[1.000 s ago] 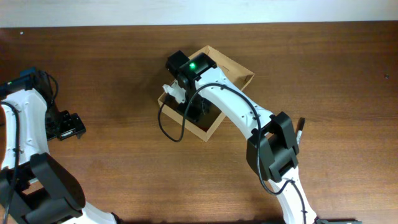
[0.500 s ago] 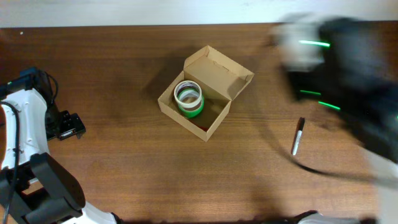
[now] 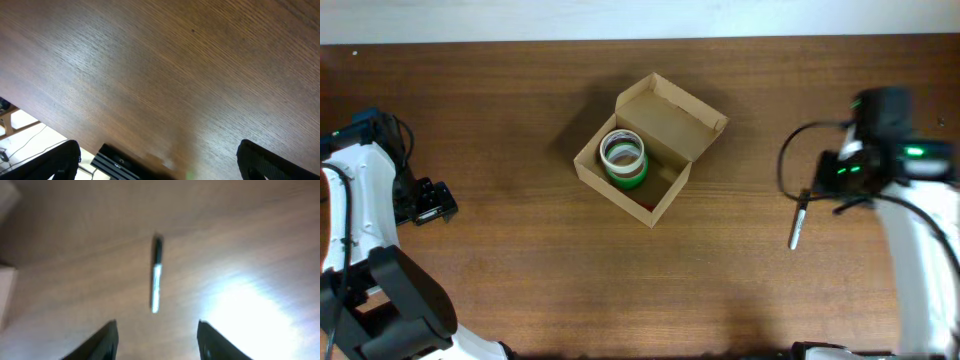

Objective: Pack container
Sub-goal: 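Lower the right gripper onto the black marker and grasp it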

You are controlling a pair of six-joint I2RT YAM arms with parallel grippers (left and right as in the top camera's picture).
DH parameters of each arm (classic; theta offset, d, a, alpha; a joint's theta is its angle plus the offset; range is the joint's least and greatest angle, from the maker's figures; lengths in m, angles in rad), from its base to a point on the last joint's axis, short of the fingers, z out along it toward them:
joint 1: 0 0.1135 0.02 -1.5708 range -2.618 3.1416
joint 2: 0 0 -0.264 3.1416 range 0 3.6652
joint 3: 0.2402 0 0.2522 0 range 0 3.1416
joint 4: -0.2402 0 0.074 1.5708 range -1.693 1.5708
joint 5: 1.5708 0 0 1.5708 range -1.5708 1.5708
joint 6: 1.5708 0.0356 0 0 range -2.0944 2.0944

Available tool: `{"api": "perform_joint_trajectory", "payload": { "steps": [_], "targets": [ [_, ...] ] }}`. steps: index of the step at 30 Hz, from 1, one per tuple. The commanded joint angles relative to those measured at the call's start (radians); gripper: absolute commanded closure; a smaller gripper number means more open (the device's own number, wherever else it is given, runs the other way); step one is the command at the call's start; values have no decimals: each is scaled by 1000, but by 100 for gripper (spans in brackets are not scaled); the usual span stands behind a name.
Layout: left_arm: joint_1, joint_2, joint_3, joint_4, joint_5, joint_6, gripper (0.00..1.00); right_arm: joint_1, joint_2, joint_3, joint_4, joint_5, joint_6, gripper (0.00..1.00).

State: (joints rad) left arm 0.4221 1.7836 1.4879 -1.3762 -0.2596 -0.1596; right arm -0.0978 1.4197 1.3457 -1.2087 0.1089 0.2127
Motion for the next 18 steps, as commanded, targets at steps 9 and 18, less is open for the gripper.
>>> {"api": "perform_joint_trajectory", "payload": {
  "steps": [9,18],
  "targets": [
    [4,-9,-5,0,3,12,0,-8,249,-169,196,-79,29,42],
    [4,-9,-5,0,3,12,0,-28,395,-169,249,-72,63,44]
  ]
}}
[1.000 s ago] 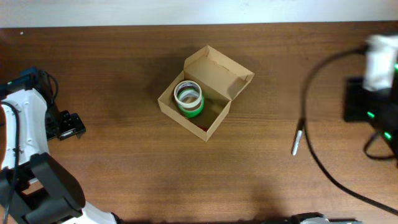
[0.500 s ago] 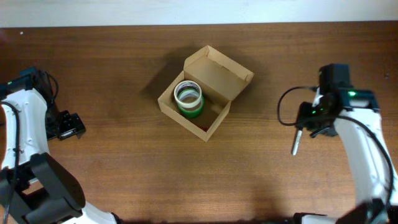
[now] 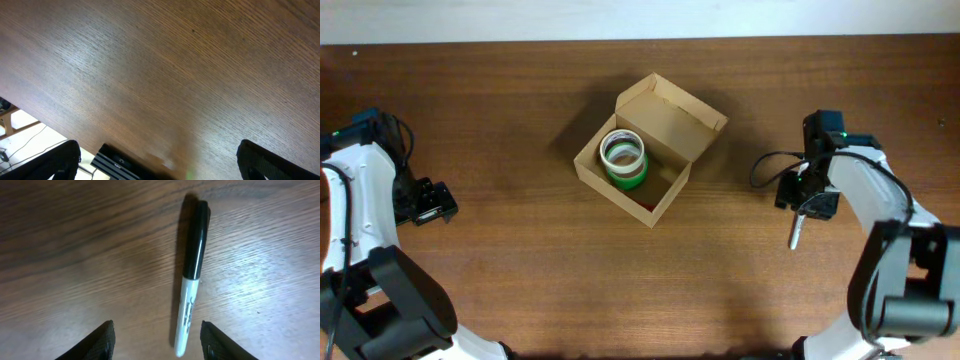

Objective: Pack container
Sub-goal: 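Lower the right gripper onto the black marker and grasp it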

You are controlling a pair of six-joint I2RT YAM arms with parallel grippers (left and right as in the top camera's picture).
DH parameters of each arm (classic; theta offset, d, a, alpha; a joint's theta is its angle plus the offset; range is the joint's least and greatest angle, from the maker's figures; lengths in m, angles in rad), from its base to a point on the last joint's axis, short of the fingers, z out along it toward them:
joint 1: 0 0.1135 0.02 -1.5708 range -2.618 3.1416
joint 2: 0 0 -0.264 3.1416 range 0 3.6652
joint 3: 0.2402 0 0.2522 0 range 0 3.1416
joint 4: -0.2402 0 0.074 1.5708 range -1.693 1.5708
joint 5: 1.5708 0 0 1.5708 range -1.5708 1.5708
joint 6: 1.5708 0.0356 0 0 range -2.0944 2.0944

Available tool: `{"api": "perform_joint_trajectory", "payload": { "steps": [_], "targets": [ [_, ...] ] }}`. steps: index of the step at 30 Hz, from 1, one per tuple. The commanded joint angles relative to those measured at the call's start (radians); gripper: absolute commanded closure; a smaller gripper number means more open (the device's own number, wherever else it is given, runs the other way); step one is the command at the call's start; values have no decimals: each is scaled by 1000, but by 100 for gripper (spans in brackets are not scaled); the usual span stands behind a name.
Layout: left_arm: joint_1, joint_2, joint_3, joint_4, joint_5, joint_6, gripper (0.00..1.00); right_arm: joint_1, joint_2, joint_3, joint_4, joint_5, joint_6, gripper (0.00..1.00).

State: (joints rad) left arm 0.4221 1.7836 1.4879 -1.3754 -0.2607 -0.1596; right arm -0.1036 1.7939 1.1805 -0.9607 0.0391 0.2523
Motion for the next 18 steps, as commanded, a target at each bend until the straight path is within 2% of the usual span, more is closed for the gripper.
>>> {"api": "perform_joint_trajectory", "payload": {
  "steps": [1,8,10,16,18],
  "targets": [
    [3,-9,-5,0,4,12,0,-26,25,-4,1,-2,23,44],
    [3,-9,-5,0,4,12,0,-69,32,-5,2,-2,14,44],
    [3,-9,-5,0,4,12,0,-70,39,-14,10,-3,14,49],
    [3,-9,-5,0,4,12,0,-69,44,-104,89,-3,16,49],
    [4,-9,-5,0,4,12,0,-69,45,-133,118,-3,19,55]
  ]
}}
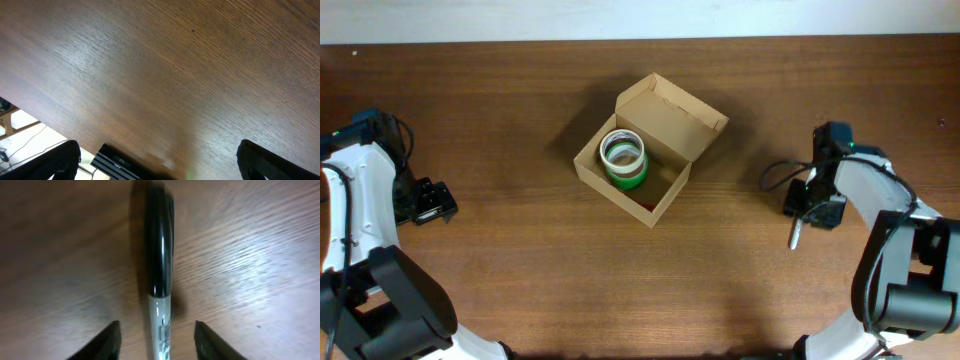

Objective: Pack container
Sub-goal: 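Lower the right gripper onto the black marker and grasp it, then carry the black marker into the box beside the pen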

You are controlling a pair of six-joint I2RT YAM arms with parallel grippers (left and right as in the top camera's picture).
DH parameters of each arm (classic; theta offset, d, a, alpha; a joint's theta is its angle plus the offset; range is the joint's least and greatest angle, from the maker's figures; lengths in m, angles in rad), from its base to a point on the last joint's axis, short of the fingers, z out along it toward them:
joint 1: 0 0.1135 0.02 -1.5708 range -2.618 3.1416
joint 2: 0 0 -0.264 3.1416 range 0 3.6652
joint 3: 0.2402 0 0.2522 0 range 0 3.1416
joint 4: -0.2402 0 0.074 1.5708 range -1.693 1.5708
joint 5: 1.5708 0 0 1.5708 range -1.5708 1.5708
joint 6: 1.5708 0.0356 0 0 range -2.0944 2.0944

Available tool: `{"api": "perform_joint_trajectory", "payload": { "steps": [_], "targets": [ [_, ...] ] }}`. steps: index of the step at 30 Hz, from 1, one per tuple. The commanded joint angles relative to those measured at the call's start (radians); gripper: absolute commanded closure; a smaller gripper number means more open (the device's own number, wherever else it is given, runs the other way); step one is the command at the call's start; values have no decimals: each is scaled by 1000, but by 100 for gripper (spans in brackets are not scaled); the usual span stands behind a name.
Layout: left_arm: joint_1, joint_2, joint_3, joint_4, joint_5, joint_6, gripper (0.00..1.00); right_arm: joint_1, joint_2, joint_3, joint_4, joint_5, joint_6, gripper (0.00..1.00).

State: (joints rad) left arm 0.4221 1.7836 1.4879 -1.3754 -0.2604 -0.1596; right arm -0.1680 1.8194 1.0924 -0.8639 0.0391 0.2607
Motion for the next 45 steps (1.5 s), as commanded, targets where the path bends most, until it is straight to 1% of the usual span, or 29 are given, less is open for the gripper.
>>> {"api": "perform_joint_trajectory", "payload": {
  "steps": [1,3,8,12,14,17,21,24,26,27,30,32,35,38,42,45],
  "targets": [
    [3,-9,-5,0,3,12,0,-4,19,-64,40,-7,11,60],
    [3,-9,-5,0,3,12,0,-4,19,-80,56,-10,11,69],
    [4,-9,-5,0,3,12,0,-4,19,-84,65,-16,10,96],
    [3,-9,-5,0,3,12,0,-4,17,-65,72,-104,-3,96],
    [3,-9,-5,0,3,12,0,-4,6,-22,55,-200,-45,96],
    [3,-9,-5,0,3,12,0,1,-34,72,-1,-282,-55,96],
    [3,-9,-5,0,3,12,0,28,-119,323,-140,-348,-123,96],
    [3,-9,-5,0,3,12,0,72,-151,584,-269,-360,-232,96],
    [3,-9,-5,0,3,12,0,111,-151,766,-335,-332,-282,96],
    [3,-9,-5,0,3,12,0,149,-151,883,-359,-285,-296,96],
    [4,-9,-5,0,3,12,0,249,-150,1040,-369,-176,-348,96],
    [3,-9,-5,0,3,12,0,332,-149,1069,-370,-133,-396,96],
    [3,-9,-5,0,3,12,0,447,-120,1064,-410,-131,-473,96],
    [3,-9,-5,0,3,12,0,571,-25,1064,-480,-114,-562,96],
    [3,-9,-5,0,3,12,0,668,103,1064,-541,-64,-631,96],
    [3,-9,-5,0,3,12,0,721,212,1064,-554,37,-650,96]
  ]
}}
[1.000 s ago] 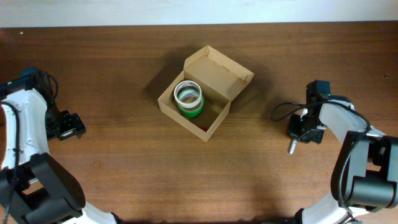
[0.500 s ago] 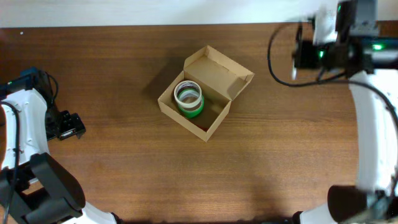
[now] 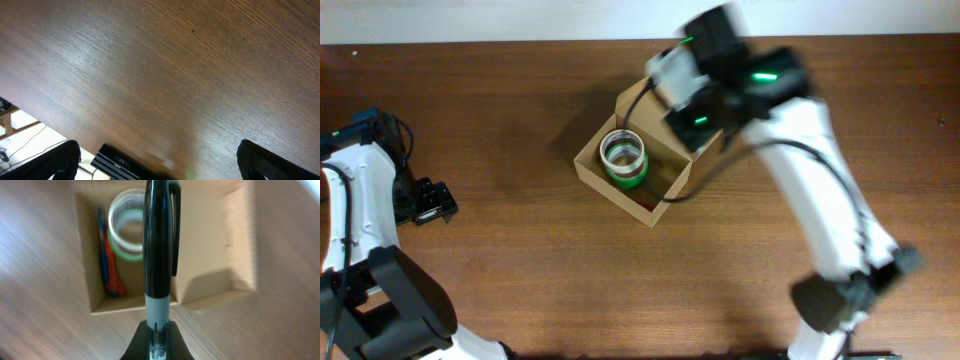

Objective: Pack container
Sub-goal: 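Carry the black marker into the box beside the pen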

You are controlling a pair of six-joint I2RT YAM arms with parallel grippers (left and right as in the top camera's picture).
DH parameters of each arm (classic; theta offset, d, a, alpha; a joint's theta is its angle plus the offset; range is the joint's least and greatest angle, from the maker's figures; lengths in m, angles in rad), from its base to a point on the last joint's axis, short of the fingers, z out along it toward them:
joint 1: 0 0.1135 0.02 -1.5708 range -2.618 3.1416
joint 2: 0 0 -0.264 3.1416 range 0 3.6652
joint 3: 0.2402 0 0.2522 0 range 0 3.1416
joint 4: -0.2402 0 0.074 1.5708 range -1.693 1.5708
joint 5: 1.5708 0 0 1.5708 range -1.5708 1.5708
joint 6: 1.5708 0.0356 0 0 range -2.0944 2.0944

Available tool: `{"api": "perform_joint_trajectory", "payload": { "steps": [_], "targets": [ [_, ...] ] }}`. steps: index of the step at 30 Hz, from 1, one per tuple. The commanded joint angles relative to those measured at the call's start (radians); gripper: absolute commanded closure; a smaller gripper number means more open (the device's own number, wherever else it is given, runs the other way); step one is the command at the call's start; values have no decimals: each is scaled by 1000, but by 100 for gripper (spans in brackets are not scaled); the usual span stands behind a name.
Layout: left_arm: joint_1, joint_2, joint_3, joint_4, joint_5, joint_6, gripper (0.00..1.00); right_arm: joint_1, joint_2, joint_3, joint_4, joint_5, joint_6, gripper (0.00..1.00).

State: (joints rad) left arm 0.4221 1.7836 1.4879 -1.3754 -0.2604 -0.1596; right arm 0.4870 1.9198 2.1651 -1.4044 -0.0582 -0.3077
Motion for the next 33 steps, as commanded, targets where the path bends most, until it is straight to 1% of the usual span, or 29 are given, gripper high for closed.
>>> {"api": "perform_joint_trajectory", "payload": {
  "steps": [1,4,8,16,26,33],
  "targets": [
    [4,-9,-5,0,3,12,0,76,142,-9,-10,154,-82,96],
    [3,-9,-5,0,3,12,0,95,248,-9,-10,168,-81,96],
    [4,-9,-5,0,3,12,0,104,304,-9,-8,162,-81,96],
    [3,-9,-5,0,3,12,0,121,313,-9,44,65,-80,96],
    [3,-9,-5,0,3,12,0,171,326,-9,110,24,-77,96],
    [3,-9,-5,0,3,12,0,193,365,-9,111,8,-63,96]
  ]
}}
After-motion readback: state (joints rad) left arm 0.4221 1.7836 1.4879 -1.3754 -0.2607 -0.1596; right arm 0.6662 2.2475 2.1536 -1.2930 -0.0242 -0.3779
